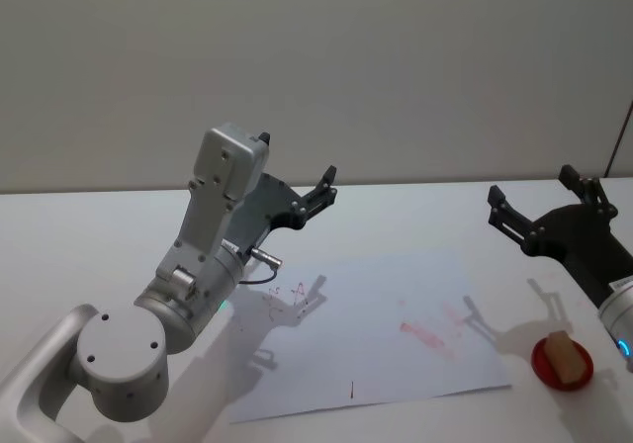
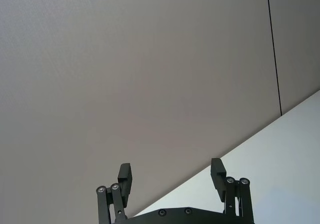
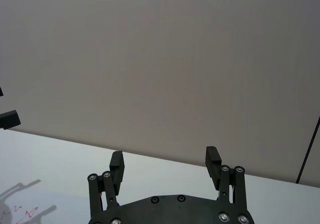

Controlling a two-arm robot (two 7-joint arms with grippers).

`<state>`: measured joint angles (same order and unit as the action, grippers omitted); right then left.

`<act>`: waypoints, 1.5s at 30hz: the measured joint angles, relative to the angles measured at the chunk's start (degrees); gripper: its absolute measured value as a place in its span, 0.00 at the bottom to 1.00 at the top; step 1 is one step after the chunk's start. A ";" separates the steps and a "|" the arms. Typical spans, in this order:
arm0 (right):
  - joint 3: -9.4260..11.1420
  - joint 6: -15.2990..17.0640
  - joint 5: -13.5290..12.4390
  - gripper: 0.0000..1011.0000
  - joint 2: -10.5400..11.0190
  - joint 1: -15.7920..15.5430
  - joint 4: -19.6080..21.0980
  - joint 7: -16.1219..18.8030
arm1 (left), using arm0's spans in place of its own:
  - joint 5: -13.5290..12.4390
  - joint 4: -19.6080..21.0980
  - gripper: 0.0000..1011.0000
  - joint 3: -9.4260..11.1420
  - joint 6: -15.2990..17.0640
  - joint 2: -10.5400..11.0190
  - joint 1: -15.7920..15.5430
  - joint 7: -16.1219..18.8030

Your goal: Use the one hand to pick up the stamp and affix it onto the A4 paper.

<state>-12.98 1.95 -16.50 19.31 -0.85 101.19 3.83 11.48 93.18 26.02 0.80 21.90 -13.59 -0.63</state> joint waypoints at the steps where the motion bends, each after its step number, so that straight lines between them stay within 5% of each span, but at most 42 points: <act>1: 0.00 0.00 0.00 0.99 0.01 0.01 0.00 0.00 | 0.00 0.00 0.99 0.00 0.00 0.00 0.00 0.00; 34: 0.20 -0.01 -0.04 0.99 0.27 -0.30 0.23 -0.04 | 0.00 0.00 0.99 0.00 0.00 0.00 0.00 0.00; 40: 1.06 -0.23 -1.45 0.99 2.06 -3.01 1.96 -1.00 | 0.00 0.00 0.99 0.00 0.00 0.00 0.00 0.00; 45: 2.67 -0.66 -4.28 0.99 5.33 -8.29 4.67 -2.79 | 0.00 0.00 0.99 0.00 0.00 0.00 0.00 0.00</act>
<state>-10.31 1.29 -20.77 24.65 -9.14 105.86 1.04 11.48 93.18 26.02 0.80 21.90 -13.59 -0.63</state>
